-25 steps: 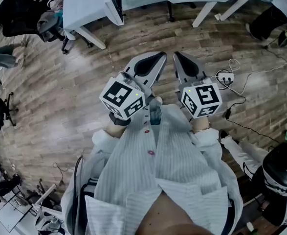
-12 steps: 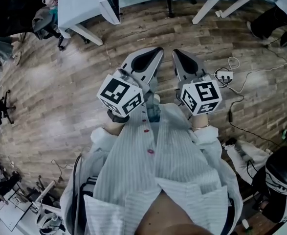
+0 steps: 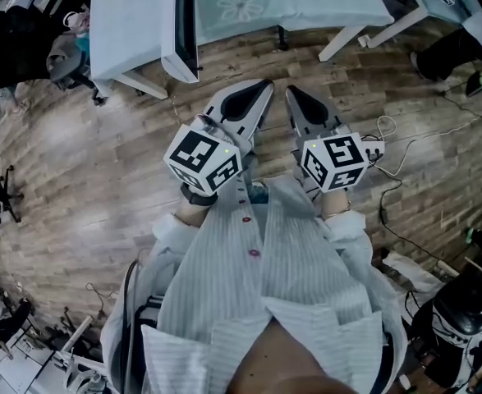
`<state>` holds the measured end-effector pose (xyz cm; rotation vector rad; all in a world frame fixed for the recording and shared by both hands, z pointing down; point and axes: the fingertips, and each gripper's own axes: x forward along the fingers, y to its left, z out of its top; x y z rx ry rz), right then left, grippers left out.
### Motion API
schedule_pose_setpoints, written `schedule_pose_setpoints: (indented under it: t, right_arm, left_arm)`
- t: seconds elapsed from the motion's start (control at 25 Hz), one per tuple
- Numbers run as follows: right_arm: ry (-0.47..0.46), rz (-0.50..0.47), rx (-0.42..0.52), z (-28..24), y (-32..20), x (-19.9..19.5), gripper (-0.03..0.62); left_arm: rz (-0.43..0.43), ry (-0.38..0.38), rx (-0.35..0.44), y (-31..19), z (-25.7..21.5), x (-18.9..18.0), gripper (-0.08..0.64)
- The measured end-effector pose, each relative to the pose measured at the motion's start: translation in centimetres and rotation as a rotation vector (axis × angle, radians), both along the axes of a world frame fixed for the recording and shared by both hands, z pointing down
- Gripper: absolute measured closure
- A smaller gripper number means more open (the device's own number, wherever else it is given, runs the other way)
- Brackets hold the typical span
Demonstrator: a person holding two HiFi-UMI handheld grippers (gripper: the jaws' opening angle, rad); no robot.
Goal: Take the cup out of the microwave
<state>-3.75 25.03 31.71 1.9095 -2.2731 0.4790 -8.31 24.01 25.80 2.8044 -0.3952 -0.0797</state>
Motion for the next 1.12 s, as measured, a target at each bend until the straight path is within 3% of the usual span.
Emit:
schedule_pose_setpoints:
  t: [0.44,0.84,1.12]
  right_arm:
    - [0.002,-0.005,-0.010,0.1,-11.7,2.4,0.558]
    - [-0.014,-0.023,-0.051,2.0,-16.5,3.9,0.558]
    - [-0.007,-0.085,-0.053,2.5,-20.4,6.7,0.558]
  left_arm:
    - [-0.001,-0.004,-0.002,-11.2,0.0,2.3,0.551]
    - [-0.020,-0.039,-0.003,-15.3,1.6,3.6,0.552]
    - [-0.080,-0.027,-0.012,-19.0,2.0,6.8,0.552]
